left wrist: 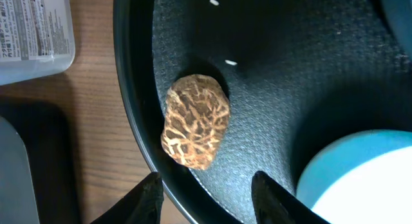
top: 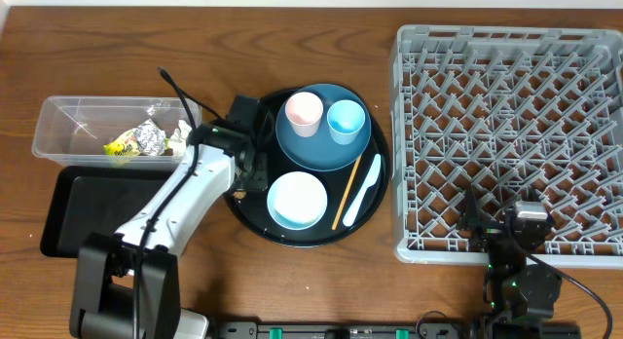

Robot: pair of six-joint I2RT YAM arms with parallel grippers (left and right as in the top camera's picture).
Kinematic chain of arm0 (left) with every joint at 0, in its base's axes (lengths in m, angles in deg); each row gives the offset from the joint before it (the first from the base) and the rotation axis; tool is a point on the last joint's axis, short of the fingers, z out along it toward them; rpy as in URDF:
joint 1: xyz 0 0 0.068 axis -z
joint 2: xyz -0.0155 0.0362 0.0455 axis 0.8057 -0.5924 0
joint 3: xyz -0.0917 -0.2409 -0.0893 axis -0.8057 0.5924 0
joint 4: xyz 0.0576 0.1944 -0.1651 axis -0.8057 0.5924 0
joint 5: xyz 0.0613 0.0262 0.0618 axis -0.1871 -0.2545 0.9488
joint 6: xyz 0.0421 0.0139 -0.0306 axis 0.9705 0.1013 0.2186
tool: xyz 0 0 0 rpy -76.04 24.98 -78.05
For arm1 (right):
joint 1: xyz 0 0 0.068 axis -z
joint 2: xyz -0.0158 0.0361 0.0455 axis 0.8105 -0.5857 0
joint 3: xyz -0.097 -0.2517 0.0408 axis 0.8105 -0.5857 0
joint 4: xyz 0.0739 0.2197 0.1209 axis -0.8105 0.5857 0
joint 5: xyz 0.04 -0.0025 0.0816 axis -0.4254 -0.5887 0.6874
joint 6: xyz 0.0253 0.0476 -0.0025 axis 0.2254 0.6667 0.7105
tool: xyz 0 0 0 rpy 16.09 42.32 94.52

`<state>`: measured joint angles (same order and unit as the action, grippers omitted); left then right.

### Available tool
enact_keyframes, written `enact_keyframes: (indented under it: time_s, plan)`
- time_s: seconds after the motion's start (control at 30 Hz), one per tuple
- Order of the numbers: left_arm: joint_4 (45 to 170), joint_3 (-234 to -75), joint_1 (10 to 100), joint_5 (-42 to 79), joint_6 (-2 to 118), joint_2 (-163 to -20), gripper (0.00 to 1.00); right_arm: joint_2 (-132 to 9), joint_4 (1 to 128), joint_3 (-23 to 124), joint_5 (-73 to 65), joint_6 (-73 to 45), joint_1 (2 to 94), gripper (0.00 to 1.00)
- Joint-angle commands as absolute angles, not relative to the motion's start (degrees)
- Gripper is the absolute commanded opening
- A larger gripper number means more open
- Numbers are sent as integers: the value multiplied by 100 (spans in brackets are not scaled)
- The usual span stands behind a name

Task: Sort waste into correct bins and load items into the dishwasher rack
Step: 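Return the left gripper to the tray and grasp the brown shell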

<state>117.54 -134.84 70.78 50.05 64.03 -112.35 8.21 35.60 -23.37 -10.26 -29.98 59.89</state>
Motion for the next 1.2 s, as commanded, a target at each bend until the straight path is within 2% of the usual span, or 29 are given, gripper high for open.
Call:
enact_keyframes:
  time_s: [0.0,0.2,1.17]
  plan:
    - [11658,-13363,7089,5208,6538,-11272,48,840,3582,-2346,-1006,-3046,5943,99]
    - [11551,-13359,7084,5208,6737,-11360,51,840,3582,-2346,-1006,-3046,5943,99]
    - [11149,-13350,7073,5484,6849,-12064,52,840,3582,-2346,-1006,-3046,5943,99]
